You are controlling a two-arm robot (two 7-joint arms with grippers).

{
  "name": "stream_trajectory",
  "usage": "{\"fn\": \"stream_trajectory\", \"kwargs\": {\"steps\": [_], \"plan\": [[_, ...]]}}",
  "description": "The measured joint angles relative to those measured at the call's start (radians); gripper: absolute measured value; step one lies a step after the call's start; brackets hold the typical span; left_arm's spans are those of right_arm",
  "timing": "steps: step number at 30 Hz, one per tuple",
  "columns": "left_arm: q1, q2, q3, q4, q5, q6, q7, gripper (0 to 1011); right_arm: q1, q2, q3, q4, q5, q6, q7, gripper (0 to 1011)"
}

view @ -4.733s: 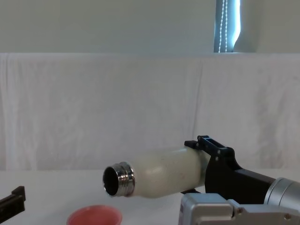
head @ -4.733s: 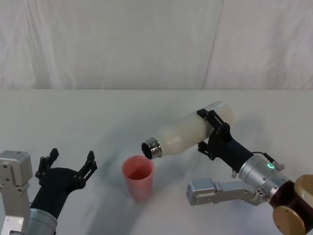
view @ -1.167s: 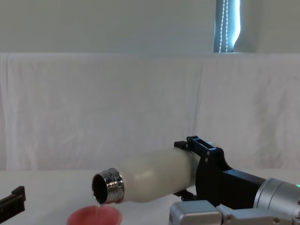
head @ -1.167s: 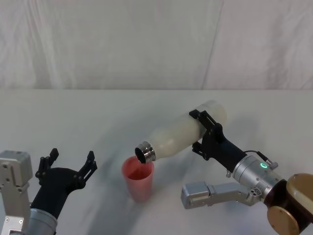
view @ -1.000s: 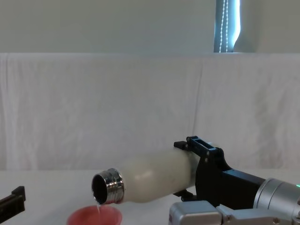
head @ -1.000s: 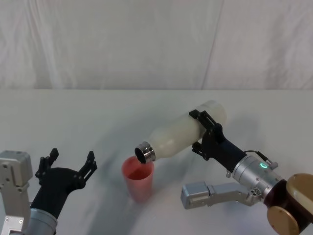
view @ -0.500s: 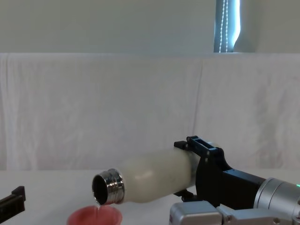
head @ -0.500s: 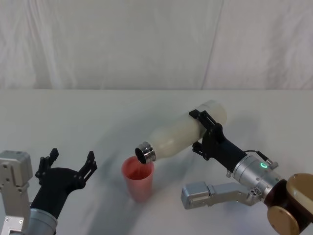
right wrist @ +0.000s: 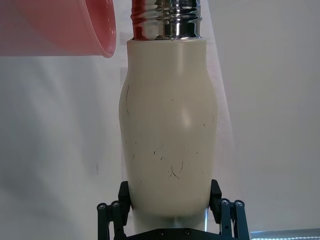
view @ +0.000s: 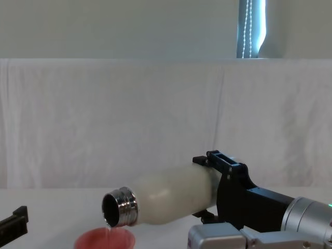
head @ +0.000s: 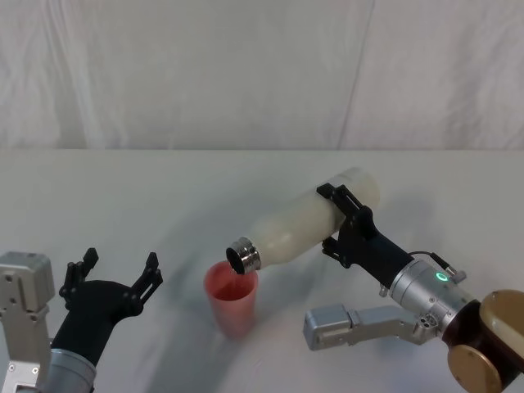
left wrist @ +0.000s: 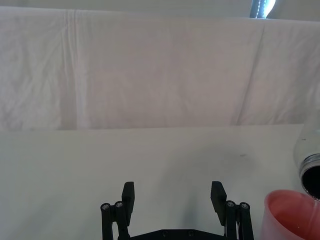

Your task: Grasp the thermos with one hand and pour water into the cup lid.

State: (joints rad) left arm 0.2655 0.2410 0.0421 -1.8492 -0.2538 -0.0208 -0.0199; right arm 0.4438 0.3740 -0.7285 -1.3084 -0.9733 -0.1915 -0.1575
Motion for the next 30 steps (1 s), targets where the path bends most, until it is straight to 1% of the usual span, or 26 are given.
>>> {"fn": "stream_trajectory", "kwargs": {"steps": [30], "plan": [[0.000,0.000,0.000,0.000,0.000,0.000,0.000,1001,-0.001,0.002,0.003,-0.007,0.001,0.001,0.001,950]]}}
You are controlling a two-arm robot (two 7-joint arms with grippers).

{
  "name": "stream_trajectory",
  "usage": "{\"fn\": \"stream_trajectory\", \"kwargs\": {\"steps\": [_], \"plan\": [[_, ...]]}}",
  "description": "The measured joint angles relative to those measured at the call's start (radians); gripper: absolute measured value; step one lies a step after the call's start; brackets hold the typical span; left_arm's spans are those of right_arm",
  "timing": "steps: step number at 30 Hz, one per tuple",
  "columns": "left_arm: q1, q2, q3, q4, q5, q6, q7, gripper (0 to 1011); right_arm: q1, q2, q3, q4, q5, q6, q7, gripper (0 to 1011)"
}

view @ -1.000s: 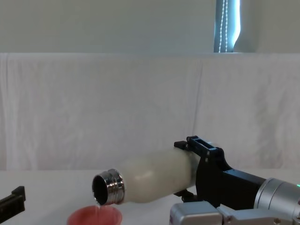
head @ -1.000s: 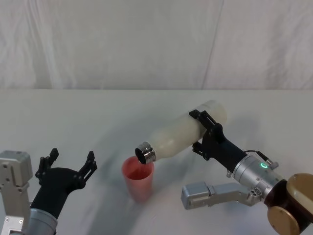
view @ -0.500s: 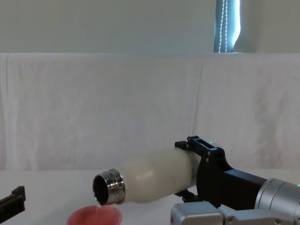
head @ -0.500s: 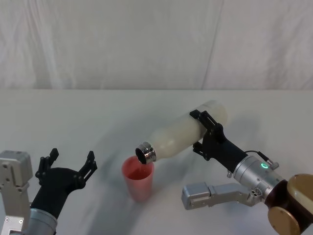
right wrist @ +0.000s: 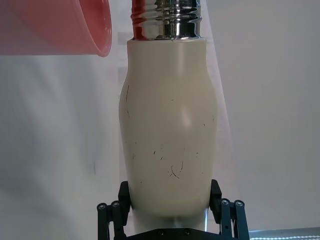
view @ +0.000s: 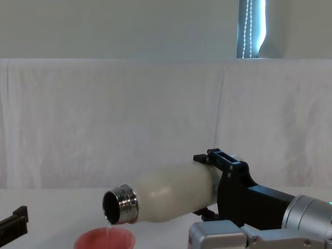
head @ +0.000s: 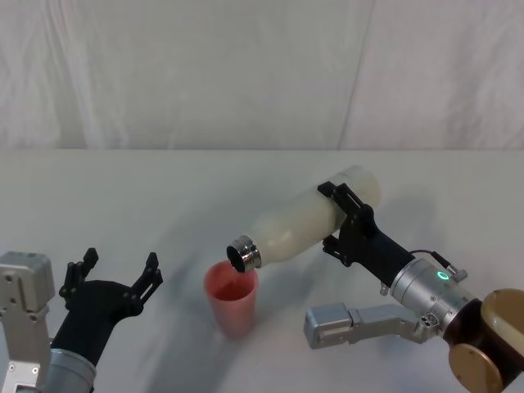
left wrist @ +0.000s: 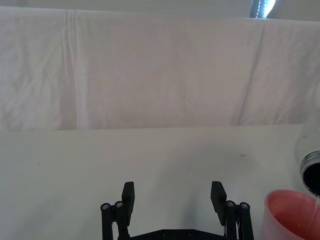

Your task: Grasp the thermos with one hand and pour water into the cup lid.

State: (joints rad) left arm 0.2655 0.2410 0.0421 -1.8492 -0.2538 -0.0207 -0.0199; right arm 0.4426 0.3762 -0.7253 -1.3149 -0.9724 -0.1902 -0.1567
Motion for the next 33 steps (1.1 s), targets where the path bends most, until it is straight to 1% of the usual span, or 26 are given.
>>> {"fn": "stream_trajectory", "kwargs": {"steps": [33], "plan": [[0.000,0.000,0.000,0.000,0.000,0.000,0.000,1001,0.006,-0.001,-0.003,0.001,-0.002,-0.001,0.003,950]]}}
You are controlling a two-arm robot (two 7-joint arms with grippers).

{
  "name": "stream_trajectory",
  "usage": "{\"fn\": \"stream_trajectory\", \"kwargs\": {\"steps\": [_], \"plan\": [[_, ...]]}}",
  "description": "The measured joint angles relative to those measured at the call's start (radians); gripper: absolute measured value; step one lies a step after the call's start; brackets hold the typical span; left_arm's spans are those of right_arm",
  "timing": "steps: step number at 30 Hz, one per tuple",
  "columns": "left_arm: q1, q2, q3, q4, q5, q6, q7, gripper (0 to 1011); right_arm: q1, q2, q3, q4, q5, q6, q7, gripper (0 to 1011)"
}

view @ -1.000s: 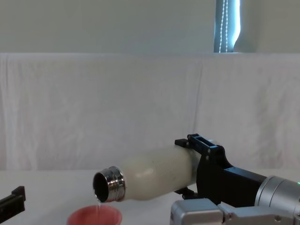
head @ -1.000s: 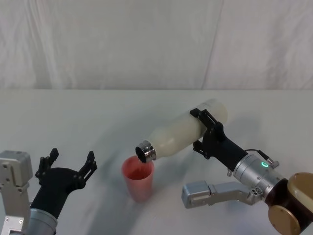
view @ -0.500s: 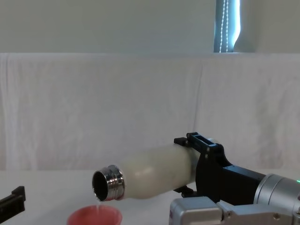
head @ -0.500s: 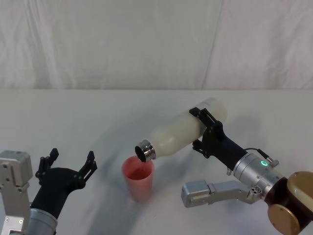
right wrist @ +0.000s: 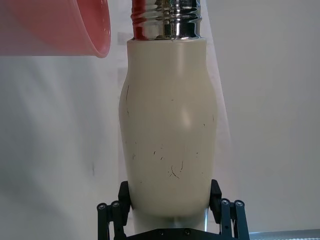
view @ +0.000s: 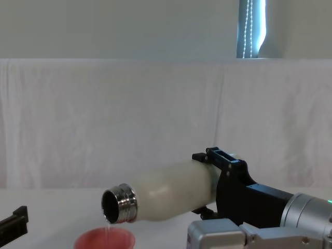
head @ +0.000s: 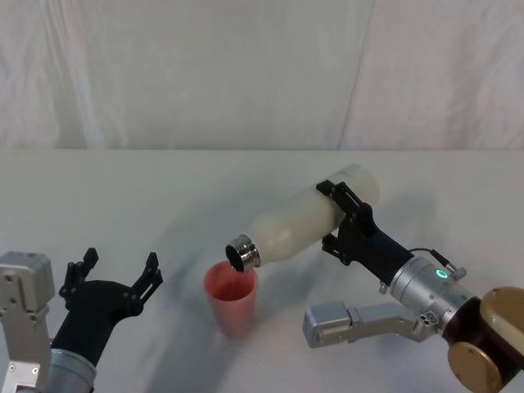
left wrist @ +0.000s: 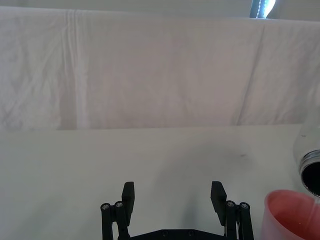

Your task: Grasp the thermos with one hand and pour water into the cup lid.

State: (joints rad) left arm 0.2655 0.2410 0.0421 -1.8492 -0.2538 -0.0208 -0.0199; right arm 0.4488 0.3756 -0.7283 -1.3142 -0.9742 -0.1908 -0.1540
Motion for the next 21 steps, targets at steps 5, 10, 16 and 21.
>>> {"fn": "stream_trajectory", "kwargs": {"steps": [5,10,16,21], "plan": [[0.000,0.000,0.000,0.000,0.000,0.000,0.000,1001,-0.002,0.000,0.000,0.000,0.000,0.000,-0.001,950],[0.000,0.000,0.000,0.000,0.000,0.000,0.000,1001,-0.003,0.001,0.000,0.000,0.000,0.000,-0.002,950],[0.000,0.000,0.000,0.000,0.000,0.000,0.000,1001,-0.003,0.002,0.001,-0.001,0.000,-0.001,-0.003,950],[0.000,0.000,0.000,0.000,0.000,0.000,0.000,1001,-0.004,0.002,0.001,-0.001,0.000,-0.001,-0.003,950]]}}
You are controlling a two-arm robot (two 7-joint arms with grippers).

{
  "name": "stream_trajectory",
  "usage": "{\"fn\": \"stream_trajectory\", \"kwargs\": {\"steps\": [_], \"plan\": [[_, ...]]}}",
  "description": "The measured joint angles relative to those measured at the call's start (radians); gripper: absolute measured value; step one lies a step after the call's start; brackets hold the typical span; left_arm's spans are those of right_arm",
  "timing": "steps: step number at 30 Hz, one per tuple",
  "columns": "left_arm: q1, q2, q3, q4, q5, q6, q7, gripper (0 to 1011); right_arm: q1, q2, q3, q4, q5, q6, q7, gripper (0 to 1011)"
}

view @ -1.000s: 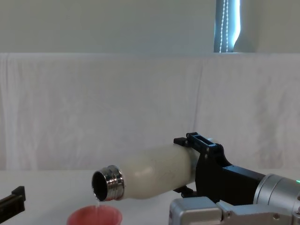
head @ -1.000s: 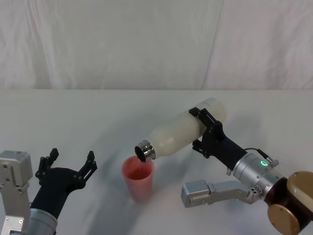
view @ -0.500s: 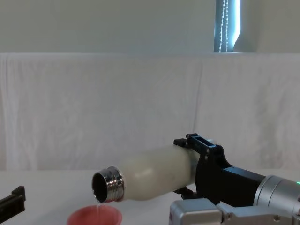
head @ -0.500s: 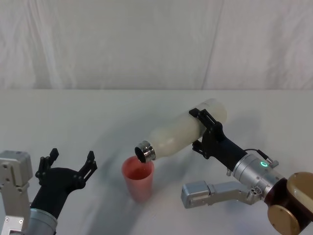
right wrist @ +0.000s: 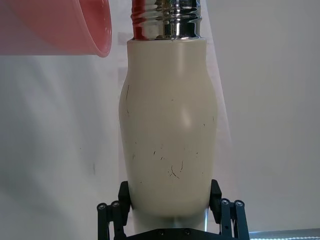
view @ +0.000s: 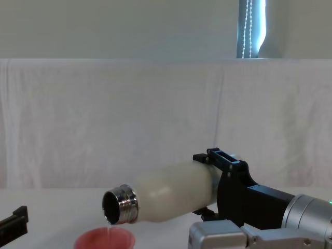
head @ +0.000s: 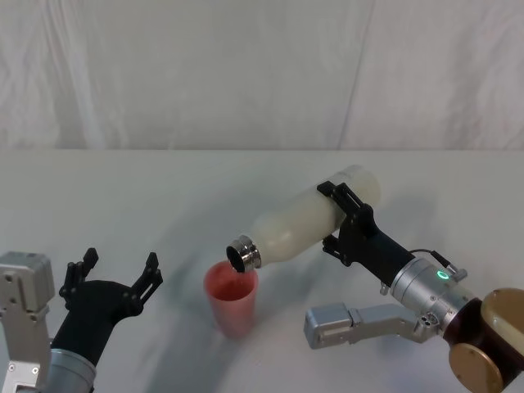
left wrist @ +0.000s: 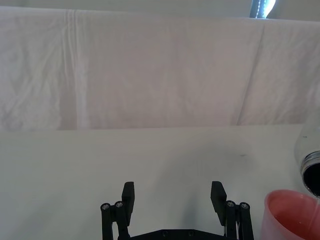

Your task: Grasp the thermos with one hand and pour water into the cup lid.

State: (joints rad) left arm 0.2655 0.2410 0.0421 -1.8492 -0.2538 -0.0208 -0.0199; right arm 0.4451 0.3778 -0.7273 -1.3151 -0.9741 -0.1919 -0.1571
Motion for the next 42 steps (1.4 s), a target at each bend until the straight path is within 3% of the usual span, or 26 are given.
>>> {"fn": "stream_trajectory", "kwargs": {"steps": [42], "plan": [[0.000,0.000,0.000,0.000,0.000,0.000,0.000,1001,0.002,0.002,-0.003,0.000,-0.004,0.000,-0.002,950]]}}
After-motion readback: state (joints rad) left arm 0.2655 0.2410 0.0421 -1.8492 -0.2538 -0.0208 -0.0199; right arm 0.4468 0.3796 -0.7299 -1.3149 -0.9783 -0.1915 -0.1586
